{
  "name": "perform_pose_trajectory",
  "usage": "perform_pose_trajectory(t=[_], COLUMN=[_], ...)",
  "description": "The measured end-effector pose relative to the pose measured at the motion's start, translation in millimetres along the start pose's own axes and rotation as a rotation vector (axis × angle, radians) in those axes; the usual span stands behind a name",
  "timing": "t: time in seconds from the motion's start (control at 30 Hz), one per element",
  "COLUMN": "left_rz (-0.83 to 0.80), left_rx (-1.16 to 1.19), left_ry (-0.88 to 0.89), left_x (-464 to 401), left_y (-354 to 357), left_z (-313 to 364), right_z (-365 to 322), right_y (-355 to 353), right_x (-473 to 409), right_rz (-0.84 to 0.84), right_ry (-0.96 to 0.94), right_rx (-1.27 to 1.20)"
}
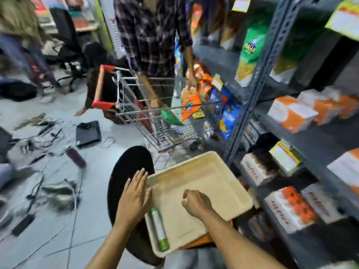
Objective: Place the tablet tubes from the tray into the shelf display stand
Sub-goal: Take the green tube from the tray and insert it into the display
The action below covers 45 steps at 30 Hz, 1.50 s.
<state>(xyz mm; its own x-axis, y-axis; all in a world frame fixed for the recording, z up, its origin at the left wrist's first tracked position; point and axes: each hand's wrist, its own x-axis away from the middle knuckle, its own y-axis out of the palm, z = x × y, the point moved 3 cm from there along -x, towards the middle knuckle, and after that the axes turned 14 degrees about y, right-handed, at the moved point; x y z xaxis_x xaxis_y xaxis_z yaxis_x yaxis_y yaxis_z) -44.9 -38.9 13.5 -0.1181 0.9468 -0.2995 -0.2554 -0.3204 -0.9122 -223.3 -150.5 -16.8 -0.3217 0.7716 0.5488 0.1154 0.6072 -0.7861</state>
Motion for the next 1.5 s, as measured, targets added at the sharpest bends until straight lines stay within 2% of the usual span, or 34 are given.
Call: perform_pose_trajectory(t=[0.2,0.47,0.73,0.9,1.03,1.2,1.33,1.43,1.5], left_rz=[-0.024,0.0,-0.013,-0.038,-0.059,-0.08,-0.082,-0.156,-0.149], left_rx=[-0.029,-0.021,-0.017,-0.027,-0.029,-0.035,-0.03,-0.032,-0.046], left_ry=[-0.093,-0.137,-0.152,-0.153,-0.148,-0.158,-0.173,-0.144,-0.139], left_x=[44.7,48.9,47.2,45.1,43.5,40.3,39.6,34.3,23.3], left_y=[11.7,12.3,12.9,14.5,14.5,11.7,7.7,8.8,7.5], left_z=[-22.1,-23.3,-19.3,-19.1,-17.7,-15.1,-12.5,-12.4,-10.2], right_z=[-27.4,-66.8,-92.8,-103.8,-108.0,-108.3,-100.9,-98.3,-94.0], right_y=[70.7,102.0,104.1,88.1,63.8,11.3,-46.9,-114.3,-170.6], right_x=[-14.9,-32.0,-42.4,-43.1,-36.9,-8.0,15.8,39.8,61.7], right_rz=[-0.171,-0.236,-0.144,-0.069,-0.121,-0.182,-0.012,0.147,0.251], right_ry=[-0.03,-0.11,-0.129,-0.083,-0.084,-0.159,-0.211,-0.268,-0.312], right_rx=[0.125,0.192,0.337,0.273,0.234,0.325,0.252,0.214,0.2])
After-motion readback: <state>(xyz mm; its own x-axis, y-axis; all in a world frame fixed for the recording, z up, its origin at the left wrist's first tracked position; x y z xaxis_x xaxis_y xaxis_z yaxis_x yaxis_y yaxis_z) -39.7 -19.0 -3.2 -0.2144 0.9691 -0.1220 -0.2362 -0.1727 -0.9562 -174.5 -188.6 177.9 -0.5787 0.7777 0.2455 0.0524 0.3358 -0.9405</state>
